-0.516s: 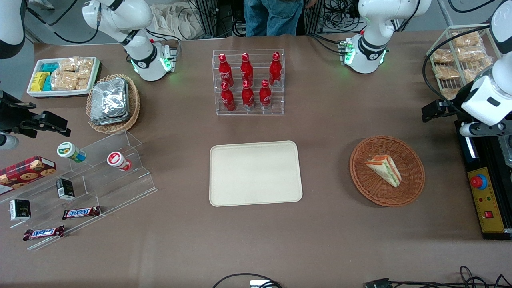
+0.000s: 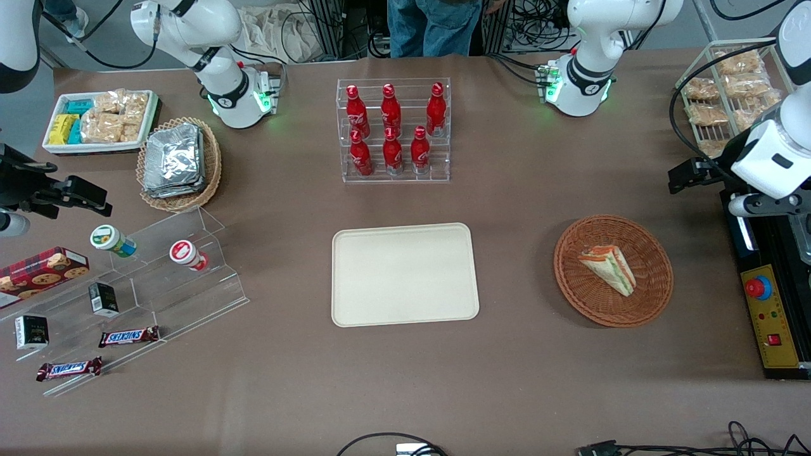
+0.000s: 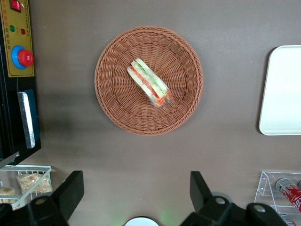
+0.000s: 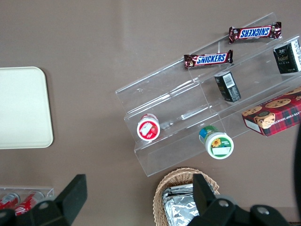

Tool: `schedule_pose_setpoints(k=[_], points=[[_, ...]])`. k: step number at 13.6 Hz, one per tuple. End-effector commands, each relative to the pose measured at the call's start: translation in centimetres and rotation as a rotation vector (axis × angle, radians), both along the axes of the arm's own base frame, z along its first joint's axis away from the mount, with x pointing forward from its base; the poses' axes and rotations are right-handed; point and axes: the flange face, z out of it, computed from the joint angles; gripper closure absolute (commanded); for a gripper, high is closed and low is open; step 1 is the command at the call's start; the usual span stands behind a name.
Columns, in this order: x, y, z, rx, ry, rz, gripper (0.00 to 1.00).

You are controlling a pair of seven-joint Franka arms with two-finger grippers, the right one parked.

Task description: Place sandwich from basket to tray

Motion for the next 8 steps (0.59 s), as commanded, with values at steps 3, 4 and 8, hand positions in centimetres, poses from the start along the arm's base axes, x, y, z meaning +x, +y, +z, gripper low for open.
schedule_pose_setpoints(k=[3,4,8], points=[[-0.66,-0.08,0.19,-0.006,-0.011,-0.004,0.00],[-0.66,-0.08,0.19,-0.006,-0.011,-0.004,0.00],[-0.73,0.19,-0.03,0.004,0.001,0.000,0.00]])
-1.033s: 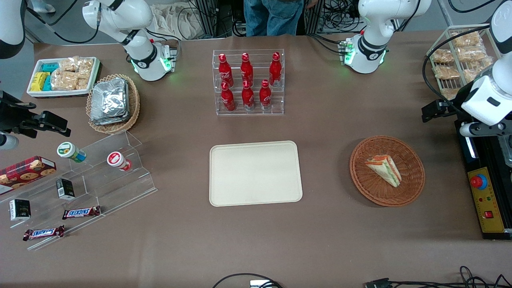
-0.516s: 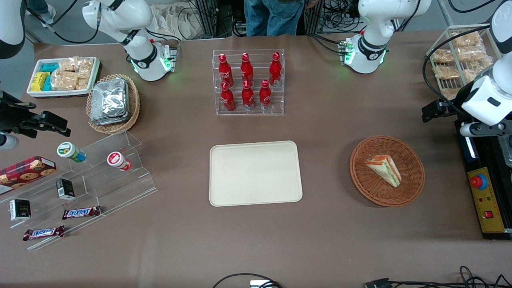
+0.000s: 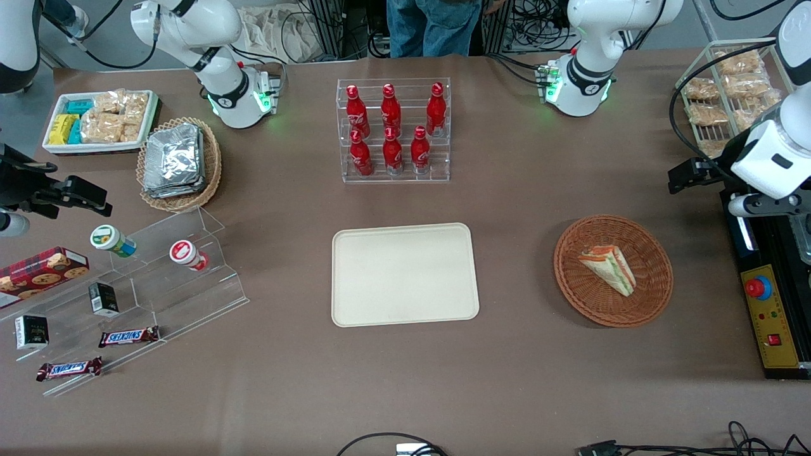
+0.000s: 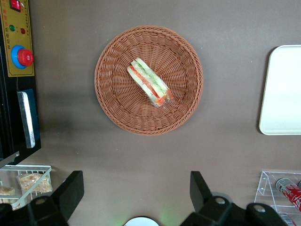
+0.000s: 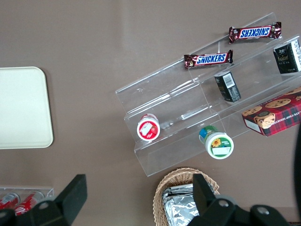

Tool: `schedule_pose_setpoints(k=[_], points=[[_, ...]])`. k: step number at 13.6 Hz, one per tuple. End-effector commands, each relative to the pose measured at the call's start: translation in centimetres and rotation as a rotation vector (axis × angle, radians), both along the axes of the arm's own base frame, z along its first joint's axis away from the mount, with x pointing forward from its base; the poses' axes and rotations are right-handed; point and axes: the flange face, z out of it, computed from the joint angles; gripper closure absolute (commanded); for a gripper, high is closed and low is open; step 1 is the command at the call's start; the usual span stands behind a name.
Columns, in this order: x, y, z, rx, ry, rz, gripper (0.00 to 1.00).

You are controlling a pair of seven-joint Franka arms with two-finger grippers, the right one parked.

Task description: Place sandwich from basket to tray

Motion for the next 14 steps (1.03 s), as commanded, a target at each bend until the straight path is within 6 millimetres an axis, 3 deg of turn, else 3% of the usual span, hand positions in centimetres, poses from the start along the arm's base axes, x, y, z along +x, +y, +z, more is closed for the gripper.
schedule_pose_setpoints(k=[1,3,7,10,14], points=[[-0.6,0.3,-0.2,0.007,0.003,0.003,0.00],[0.2,1.4,-1.3,0.006,0.010,0.056,0.00],[2.2,1.6,-4.9,0.021,0.046,0.211,0.00],[3.7,1.7,-9.0,0.037,0.102,0.288,0.00],[6.5,1.3,-16.1,0.065,0.131,0.443,0.00]])
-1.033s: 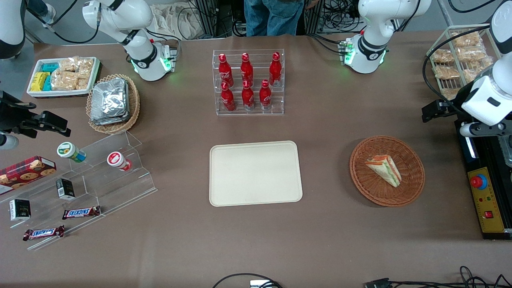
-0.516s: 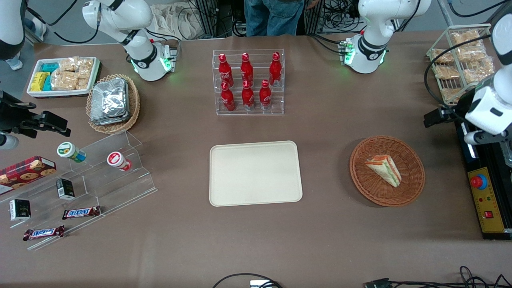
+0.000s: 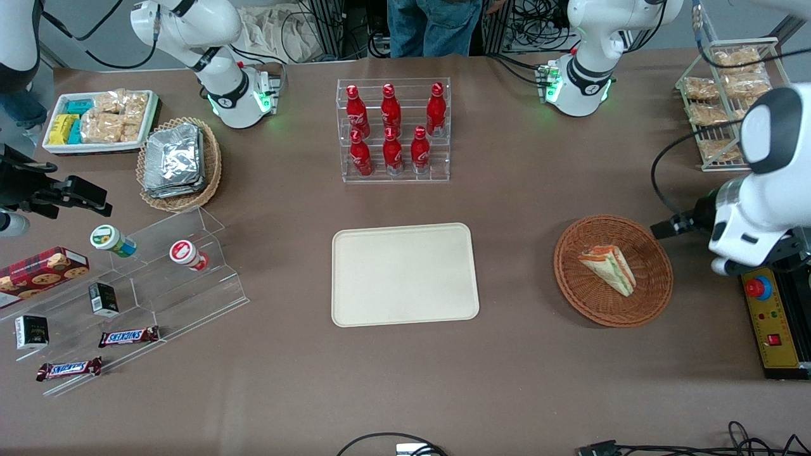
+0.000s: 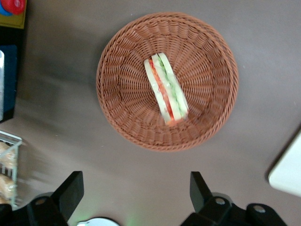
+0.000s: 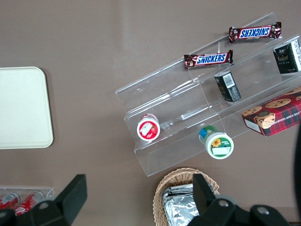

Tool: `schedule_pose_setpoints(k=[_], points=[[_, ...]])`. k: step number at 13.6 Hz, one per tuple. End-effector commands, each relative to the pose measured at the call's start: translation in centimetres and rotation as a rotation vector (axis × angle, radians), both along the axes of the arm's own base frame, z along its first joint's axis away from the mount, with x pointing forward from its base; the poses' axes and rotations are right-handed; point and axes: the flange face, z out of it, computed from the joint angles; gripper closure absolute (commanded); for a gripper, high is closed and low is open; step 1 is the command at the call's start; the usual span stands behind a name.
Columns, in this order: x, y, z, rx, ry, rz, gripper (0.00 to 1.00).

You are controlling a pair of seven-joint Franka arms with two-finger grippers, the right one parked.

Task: Place sandwich from basket to tray
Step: 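Move the open left gripper over the sandwich in the wicker basket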

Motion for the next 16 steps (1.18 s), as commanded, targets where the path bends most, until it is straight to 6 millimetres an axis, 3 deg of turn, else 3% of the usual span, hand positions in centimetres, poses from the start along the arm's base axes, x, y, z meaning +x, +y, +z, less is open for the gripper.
schedule_pose_setpoints(k=[1,7,12,13,16], points=[[1.6,-1.0,-4.0,-0.010,0.008,0.117,0.00],[3.2,-0.3,-12.7,-0.009,0.066,0.178,0.00],[2.5,0.3,-18.6,-0.014,0.055,0.216,0.00],[1.3,0.2,-24.7,-0.022,0.062,0.260,0.00],[1.4,0.1,-24.7,-0.025,0.052,0.262,0.00]])
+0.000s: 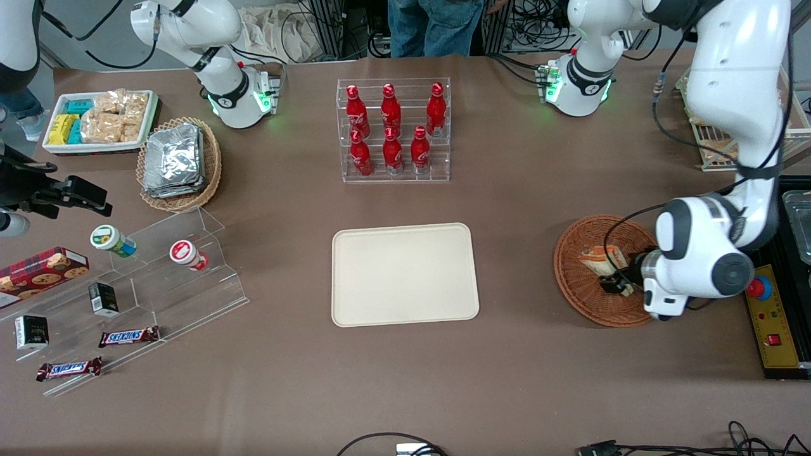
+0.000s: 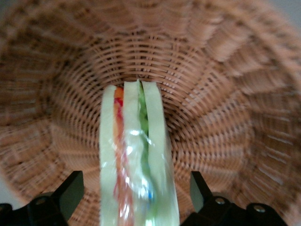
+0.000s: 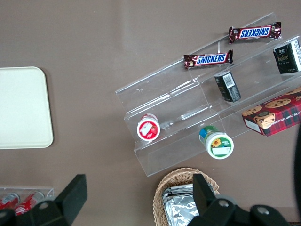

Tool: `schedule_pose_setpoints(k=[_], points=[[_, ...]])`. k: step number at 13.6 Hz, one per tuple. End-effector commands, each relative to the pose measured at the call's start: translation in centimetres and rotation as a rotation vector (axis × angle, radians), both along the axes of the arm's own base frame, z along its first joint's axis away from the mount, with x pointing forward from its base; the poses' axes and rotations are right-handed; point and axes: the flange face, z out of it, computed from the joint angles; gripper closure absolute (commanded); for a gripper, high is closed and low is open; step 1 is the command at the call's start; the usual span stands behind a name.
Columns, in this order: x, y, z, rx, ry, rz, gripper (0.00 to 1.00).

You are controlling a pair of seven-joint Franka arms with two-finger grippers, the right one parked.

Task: Place sandwich from basket to tray
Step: 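Move the open left gripper over the sandwich in the wicker basket, then lower the left gripper and close it on the wrapped sandwich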

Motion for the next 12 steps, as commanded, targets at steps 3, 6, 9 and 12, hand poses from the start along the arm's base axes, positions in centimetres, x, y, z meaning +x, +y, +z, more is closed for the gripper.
schedule_pose_setpoints(k=[3,6,9,12], points=[[0.0,-0.1,0.2,-0.005,-0.011,0.025,0.00],[0.1,-0.1,0.7,-0.005,-0.014,0.025,0.23],[0.2,-0.4,2.3,-0.006,-0.024,0.019,0.72],[0.4,-0.9,6.8,-0.012,-0.043,0.007,0.97]])
